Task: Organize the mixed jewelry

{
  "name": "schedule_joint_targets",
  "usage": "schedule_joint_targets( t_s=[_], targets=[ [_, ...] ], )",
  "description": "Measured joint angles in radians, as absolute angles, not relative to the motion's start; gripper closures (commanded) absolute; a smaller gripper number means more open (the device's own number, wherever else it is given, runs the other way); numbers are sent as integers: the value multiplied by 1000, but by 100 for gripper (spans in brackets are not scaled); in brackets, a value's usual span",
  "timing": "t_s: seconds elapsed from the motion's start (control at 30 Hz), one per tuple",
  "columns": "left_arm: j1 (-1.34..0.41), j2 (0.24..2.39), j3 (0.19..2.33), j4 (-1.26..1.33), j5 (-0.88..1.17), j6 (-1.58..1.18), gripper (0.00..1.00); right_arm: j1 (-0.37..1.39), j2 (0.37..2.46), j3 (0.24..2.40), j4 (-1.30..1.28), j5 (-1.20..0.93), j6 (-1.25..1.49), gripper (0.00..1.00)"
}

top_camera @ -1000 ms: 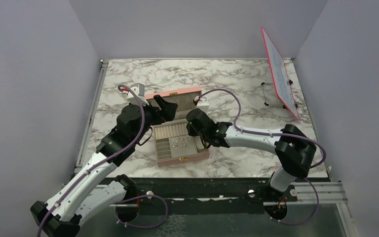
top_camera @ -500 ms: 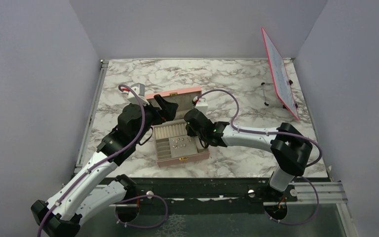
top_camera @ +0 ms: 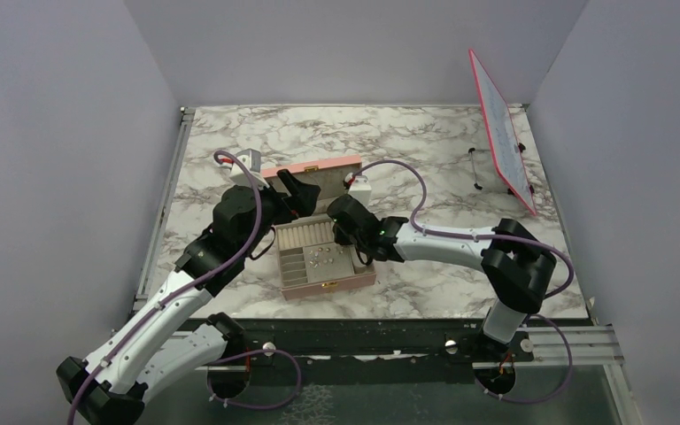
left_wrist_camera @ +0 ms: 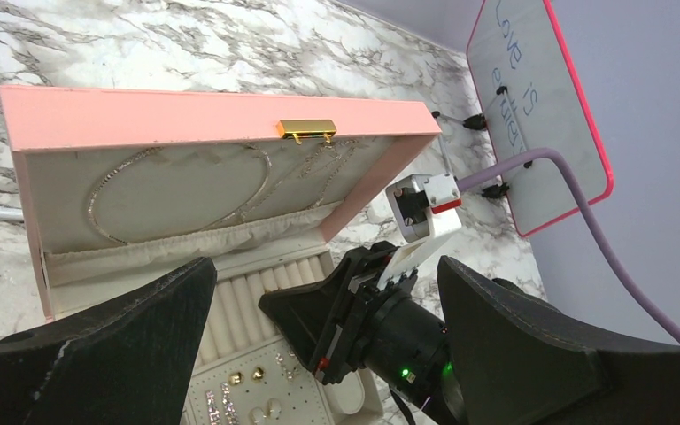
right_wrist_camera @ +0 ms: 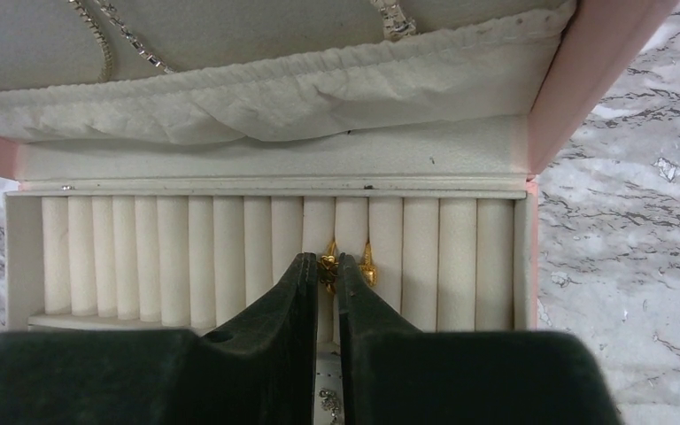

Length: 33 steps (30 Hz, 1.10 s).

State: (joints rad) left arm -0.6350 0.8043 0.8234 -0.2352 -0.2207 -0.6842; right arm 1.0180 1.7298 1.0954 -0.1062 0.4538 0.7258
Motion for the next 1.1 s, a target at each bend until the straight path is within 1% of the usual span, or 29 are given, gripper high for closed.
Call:
schedule_joint_targets(
  t_s=[0.07, 0.17, 0.27, 0.47, 0.57, 0.7, 0.77, 1.1],
  targets=[
    [-635, 809, 823, -236, -220, -684, 5, 1018, 1730, 1102, -115, 454, 728, 74],
    [-635, 813, 823, -236, -218, -684, 5, 1019, 1730, 1110, -122, 454, 728, 70],
    [-635, 813, 823, -236, -218, -684, 5, 1020, 1727, 1114, -127, 454, 719, 68],
    [-635, 814, 823, -236, -217, -689, 5, 1020, 1716, 1133, -139, 459, 688, 68],
    [-635, 814, 823, -236, -217, -692, 5, 1019, 1716, 1139, -145, 466, 678, 69],
    [-635, 814, 823, -236, -216, -694, 4, 1020, 1716, 1140, -154, 469, 668, 78],
    [-635, 814, 823, -236, -216, -695, 5, 1020, 1716, 1140, -155, 471, 661, 80],
    [-635, 814, 823, -236, -213, -696, 5, 1020, 1724, 1140, -156, 472, 653, 88]
  ],
)
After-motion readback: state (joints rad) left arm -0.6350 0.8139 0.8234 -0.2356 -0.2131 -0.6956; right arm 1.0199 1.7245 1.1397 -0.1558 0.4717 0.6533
